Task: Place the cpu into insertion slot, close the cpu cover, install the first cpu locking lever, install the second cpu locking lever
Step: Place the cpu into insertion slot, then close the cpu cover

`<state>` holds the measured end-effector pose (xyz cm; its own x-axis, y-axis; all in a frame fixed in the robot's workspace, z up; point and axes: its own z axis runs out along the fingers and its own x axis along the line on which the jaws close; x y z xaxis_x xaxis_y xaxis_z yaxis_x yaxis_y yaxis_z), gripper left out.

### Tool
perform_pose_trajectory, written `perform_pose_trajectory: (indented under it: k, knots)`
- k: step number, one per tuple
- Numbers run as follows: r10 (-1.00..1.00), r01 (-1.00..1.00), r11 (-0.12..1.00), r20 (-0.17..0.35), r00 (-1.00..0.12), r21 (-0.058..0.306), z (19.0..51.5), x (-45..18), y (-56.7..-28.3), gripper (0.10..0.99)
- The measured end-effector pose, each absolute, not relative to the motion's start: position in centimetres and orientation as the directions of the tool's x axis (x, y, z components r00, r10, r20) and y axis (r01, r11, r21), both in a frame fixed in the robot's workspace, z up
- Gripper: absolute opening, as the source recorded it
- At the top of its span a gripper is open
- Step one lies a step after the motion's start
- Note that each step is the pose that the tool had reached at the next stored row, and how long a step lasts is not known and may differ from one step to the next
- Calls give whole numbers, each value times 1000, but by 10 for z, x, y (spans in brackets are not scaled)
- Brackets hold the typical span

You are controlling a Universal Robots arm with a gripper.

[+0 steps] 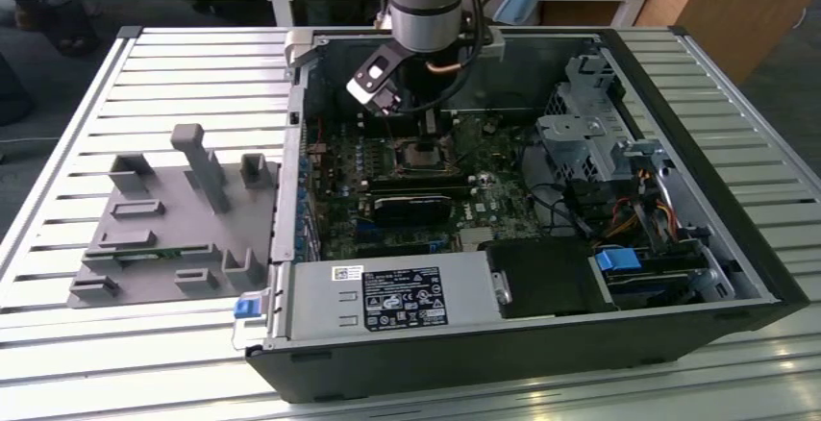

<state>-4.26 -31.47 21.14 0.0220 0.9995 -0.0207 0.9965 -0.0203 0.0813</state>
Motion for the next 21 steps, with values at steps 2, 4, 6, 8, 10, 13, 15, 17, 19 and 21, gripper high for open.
perform_pose_trajectory:
  k: [2, 4, 6, 8, 10, 13, 15, 17, 19, 21]
  knots:
    - [1000, 996, -20, -21, 22, 81, 212, -43, -315, 106]
    - [1000, 996, -20, -21, 22, 81, 213, -43, -315, 106]
    - [1000, 996, -20, -21, 22, 81, 214, -43, -315, 106]
    - [1000, 996, -20, -21, 22, 81, 214, -43, -315, 106]
    - [1000, 996, -20, -21, 22, 81, 216, -43, -315, 106]
    - [1000, 996, -20, -21, 22, 81, 219, -43, -315, 106]
    - [1000, 996, -20, -21, 22, 81, 221, -43, -315, 106]
    - [1000, 996, -20, -21, 22, 81, 223, -43, -315, 106]
    - [1000, 996, -20, -21, 22, 81, 226, -43, -315, 106]
    - [1000, 996, -20, -21, 22, 81, 229, -43, -315, 106]
